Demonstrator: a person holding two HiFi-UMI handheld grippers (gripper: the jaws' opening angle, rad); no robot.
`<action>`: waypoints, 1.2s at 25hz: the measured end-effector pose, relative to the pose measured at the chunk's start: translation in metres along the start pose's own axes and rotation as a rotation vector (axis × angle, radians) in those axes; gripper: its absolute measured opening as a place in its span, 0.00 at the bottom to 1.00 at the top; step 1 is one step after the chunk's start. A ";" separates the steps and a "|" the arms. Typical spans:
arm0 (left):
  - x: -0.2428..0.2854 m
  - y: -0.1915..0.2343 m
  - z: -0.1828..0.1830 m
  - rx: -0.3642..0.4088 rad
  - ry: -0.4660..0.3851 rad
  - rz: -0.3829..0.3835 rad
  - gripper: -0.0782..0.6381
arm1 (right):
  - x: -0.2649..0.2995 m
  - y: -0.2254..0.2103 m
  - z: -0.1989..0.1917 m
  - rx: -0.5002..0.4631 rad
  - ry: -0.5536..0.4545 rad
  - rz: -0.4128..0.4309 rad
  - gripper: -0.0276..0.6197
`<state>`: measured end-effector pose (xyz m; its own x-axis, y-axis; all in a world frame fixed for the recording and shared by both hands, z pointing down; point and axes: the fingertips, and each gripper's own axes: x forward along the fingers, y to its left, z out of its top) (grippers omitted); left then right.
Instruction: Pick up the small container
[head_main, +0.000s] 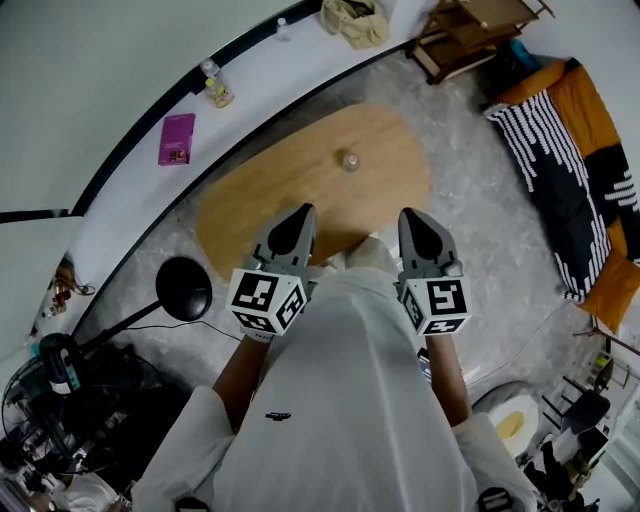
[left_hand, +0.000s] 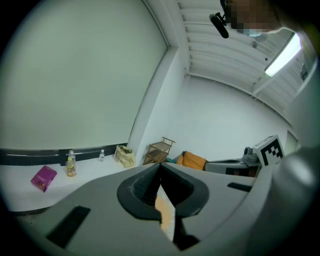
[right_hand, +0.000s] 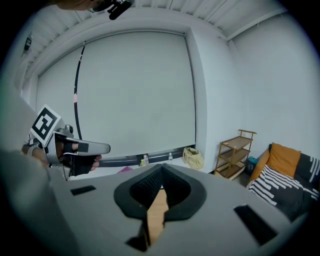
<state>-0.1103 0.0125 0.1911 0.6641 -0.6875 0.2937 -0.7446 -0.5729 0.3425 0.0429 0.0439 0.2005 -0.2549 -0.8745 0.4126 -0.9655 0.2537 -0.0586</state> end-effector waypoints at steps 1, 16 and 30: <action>0.004 -0.004 0.000 0.000 -0.001 -0.008 0.14 | -0.002 -0.005 0.003 0.001 -0.015 -0.004 0.05; 0.061 -0.022 -0.016 0.033 0.103 0.020 0.13 | 0.021 -0.045 0.004 -0.016 -0.010 0.051 0.05; 0.095 -0.016 -0.054 0.042 0.198 -0.015 0.14 | 0.058 -0.056 -0.031 -0.057 0.088 0.175 0.05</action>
<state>-0.0316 -0.0192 0.2612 0.6721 -0.5803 0.4599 -0.7342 -0.6030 0.3120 0.0835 -0.0086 0.2557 -0.4101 -0.7765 0.4783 -0.9018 0.4235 -0.0857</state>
